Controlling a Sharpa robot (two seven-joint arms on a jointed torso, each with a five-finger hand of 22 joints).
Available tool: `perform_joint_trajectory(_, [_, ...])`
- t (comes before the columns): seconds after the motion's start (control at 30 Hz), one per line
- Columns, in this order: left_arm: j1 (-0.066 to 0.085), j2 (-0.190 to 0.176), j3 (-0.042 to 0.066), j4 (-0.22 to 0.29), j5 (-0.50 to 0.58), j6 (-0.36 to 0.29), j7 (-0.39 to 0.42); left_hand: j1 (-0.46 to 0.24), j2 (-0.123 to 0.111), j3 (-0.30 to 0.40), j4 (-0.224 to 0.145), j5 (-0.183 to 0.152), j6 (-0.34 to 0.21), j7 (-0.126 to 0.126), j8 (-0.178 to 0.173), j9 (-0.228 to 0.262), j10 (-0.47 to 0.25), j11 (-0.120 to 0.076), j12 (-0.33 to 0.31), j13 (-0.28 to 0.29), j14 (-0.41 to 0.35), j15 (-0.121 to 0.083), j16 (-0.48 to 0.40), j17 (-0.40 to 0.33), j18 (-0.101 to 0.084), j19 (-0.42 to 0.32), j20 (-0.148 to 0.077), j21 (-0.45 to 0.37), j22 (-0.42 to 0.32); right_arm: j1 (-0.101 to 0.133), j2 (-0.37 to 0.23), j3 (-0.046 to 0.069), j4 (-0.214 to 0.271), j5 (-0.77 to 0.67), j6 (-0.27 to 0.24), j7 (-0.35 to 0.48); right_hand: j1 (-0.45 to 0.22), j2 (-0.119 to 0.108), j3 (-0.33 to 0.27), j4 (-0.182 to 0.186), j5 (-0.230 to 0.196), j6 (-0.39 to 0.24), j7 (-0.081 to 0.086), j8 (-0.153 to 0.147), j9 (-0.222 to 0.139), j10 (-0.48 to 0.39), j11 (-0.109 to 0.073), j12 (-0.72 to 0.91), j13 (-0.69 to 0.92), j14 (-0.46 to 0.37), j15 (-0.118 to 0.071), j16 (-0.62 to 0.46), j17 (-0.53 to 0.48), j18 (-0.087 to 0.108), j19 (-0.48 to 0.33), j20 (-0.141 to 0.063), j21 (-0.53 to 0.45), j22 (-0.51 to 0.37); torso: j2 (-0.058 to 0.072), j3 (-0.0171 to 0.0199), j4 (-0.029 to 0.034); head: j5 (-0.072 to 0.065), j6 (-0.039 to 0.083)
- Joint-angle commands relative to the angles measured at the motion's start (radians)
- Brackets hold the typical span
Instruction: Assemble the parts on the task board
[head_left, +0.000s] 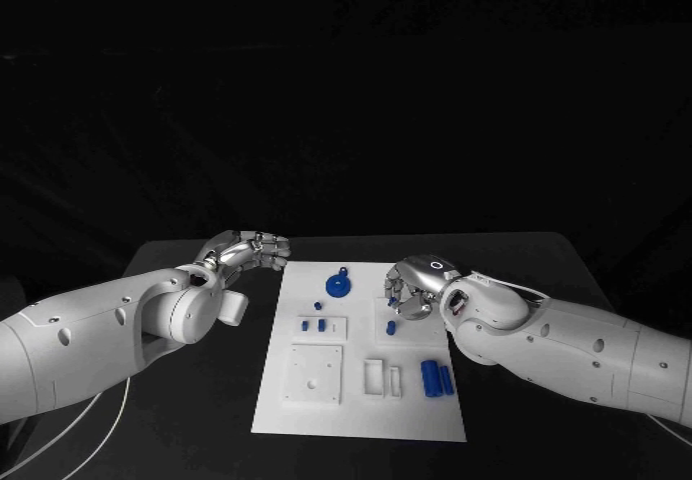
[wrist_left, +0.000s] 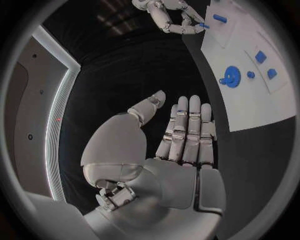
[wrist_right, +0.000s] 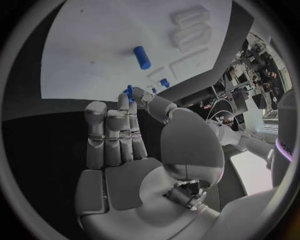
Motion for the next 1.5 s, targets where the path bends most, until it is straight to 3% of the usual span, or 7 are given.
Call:
perform_joint_trajectory(0.03, [0.001,0.006,0.001,0.000,0.007,0.002,0.010,-0.001,0.011,-0.006,-0.002,0.007,-0.004,-0.002,0.005,-0.001,-0.002,0.001,-0.002,-0.002,0.003,0.005,-0.007,0.002,0.007,0.000,0.008,-0.007,0.001,0.000,0.009,0.000,0.031,0.017,-0.001,0.016,0.005,0.003,0.007,0.000,-0.002,0.000,-0.002,0.000,0.002,0.006,-0.001,0.002,0.000,0.002,-0.005,-0.001,-0.001,0.092,0.005,-0.002,0.002,0.013,-0.002,-0.0018,0.0014,0.009,0.002])
perform_joint_trajectory(0.4, [0.001,0.018,0.001,-0.008,0.009,-0.007,0.007,0.000,0.011,-0.006,-0.002,0.007,-0.004,-0.002,0.005,-0.001,-0.002,0.001,-0.002,-0.002,0.003,0.005,-0.008,0.003,0.008,0.000,0.008,-0.007,0.002,-0.001,0.074,-0.002,0.075,0.002,0.018,0.020,0.005,0.004,0.009,0.001,0.000,-0.001,-0.002,-0.001,0.002,0.006,-0.001,0.001,0.000,0.002,-0.005,-0.002,-0.002,0.092,0.005,-0.002,0.001,0.013,-0.001,-0.0026,0.0031,0.040,-0.004])
perform_joint_trajectory(0.67, [0.001,0.024,0.001,-0.007,0.009,-0.014,0.009,0.000,0.011,-0.006,-0.002,0.007,-0.004,-0.003,0.006,-0.001,-0.001,0.001,-0.002,-0.002,0.004,0.005,-0.009,0.004,0.008,0.000,0.008,-0.007,0.002,-0.002,0.149,-0.042,0.036,-0.038,0.045,0.013,0.004,0.005,0.010,0.001,0.001,-0.002,-0.002,-0.002,0.002,0.005,-0.001,0.000,0.000,0.002,-0.005,-0.002,-0.003,0.092,0.005,-0.002,0.000,0.012,0.000,-0.0032,0.0014,0.071,-0.010])
perform_joint_trajectory(0.77, [0.001,0.028,0.001,-0.008,0.009,-0.018,0.009,0.000,0.011,-0.006,-0.002,0.007,-0.004,-0.003,0.006,-0.001,-0.001,0.001,-0.002,-0.002,0.004,0.005,-0.010,0.005,0.008,0.000,0.008,-0.008,0.002,-0.004,0.177,-0.064,0.015,-0.046,0.052,0.015,0.004,0.005,0.010,0.001,0.002,-0.002,-0.002,-0.002,0.002,0.005,0.000,-0.001,0.001,0.002,-0.004,-0.003,-0.003,0.092,0.005,-0.002,0.000,0.012,0.001,-0.0016,0.0006,0.072,-0.013])
perform_joint_trajectory(0.87, [0.001,0.034,0.001,-0.010,0.012,-0.018,0.009,0.000,0.011,-0.006,-0.002,0.007,-0.003,-0.003,0.006,-0.001,-0.001,0.001,-0.001,-0.002,0.004,0.005,-0.011,0.005,0.008,0.001,0.008,-0.008,0.002,-0.015,0.205,-0.080,-0.011,-0.057,0.053,0.017,0.003,0.006,0.010,0.001,0.003,-0.002,-0.002,-0.002,0.002,0.004,0.000,-0.001,0.001,0.002,-0.004,-0.003,-0.003,0.092,0.005,-0.002,0.000,0.012,0.002,-0.0022,0.0053,0.071,-0.015])
perform_joint_trajectory(1.17, [0.001,0.046,0.001,-0.015,0.015,-0.017,0.010,0.002,0.011,-0.005,-0.001,0.007,-0.003,-0.003,0.007,-0.002,0.000,0.001,-0.001,-0.002,0.005,0.005,-0.013,0.007,0.008,0.001,0.008,-0.008,0.003,-0.039,0.247,-0.107,-0.061,-0.088,0.055,0.020,0.002,0.008,0.011,-0.001,0.004,-0.003,-0.001,-0.004,0.002,0.003,0.000,-0.003,0.001,0.001,-0.004,-0.004,-0.004,0.092,0.004,-0.002,-0.001,0.012,0.002,-0.0015,0.0045,0.090,-0.027])
perform_joint_trajectory(1.5, [0.001,0.047,0.001,-0.017,0.016,-0.016,0.010,0.001,0.011,-0.005,-0.001,0.007,-0.003,-0.003,0.007,-0.002,0.000,0.001,-0.001,-0.002,0.006,0.005,-0.014,0.008,0.008,0.001,0.009,-0.009,0.003,-0.048,0.259,-0.122,-0.069,-0.088,0.061,0.022,0.001,0.009,0.011,-0.002,0.005,-0.004,-0.001,-0.004,0.002,0.003,0.000,-0.004,0.002,0.001,-0.004,-0.004,-0.004,0.092,0.004,-0.002,-0.001,0.012,0.002,0.0001,0.0011,0.099,-0.033])
